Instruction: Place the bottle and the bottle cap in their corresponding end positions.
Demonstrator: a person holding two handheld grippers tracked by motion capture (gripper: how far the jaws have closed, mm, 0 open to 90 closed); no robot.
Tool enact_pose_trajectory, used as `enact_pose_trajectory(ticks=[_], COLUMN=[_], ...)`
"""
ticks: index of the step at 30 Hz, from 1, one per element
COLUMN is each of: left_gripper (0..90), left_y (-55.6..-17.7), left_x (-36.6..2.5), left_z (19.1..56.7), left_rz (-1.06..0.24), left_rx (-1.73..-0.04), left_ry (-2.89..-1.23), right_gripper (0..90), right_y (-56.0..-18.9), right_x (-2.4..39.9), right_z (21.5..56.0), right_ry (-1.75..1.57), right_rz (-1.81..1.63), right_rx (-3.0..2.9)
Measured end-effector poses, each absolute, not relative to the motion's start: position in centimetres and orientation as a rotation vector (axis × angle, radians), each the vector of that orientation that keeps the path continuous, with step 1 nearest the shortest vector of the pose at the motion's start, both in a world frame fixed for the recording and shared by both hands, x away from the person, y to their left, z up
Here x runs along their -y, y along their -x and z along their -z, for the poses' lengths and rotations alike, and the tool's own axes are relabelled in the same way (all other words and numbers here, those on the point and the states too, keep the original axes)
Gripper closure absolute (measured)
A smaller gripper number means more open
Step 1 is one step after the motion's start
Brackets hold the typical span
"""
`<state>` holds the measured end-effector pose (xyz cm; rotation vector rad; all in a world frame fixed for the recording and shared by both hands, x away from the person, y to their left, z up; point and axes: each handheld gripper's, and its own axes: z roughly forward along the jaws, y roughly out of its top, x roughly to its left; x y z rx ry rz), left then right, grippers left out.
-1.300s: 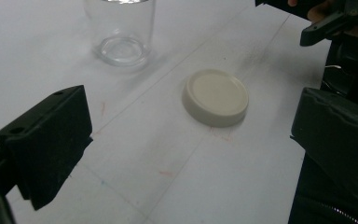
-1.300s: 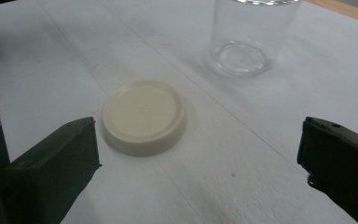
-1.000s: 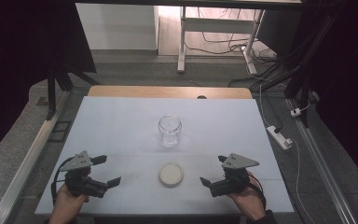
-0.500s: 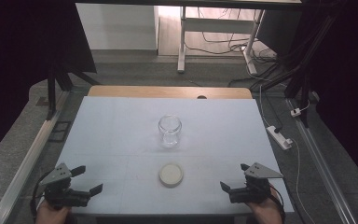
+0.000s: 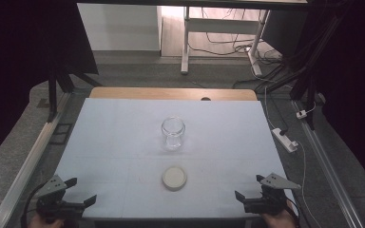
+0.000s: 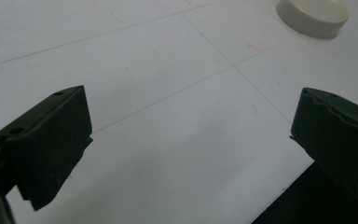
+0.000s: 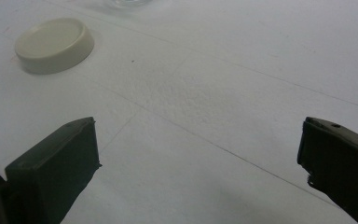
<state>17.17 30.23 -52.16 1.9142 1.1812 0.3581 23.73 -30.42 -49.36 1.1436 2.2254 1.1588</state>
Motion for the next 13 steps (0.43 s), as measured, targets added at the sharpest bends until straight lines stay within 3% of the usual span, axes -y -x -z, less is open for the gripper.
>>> enact_pose_trajectory(ticks=[13], left_gripper=[0.0], left_y=[-16.75], left_x=[-30.26], left_z=[52.25], left_rz=[-0.377], left_rx=[-1.214], left_ry=[-1.964], right_gripper=[0.0], right_y=[-23.10], right_x=[31.13], right_z=[49.32], right_ry=[-1.211], right_rz=[-1.114], right_rx=[-2.197])
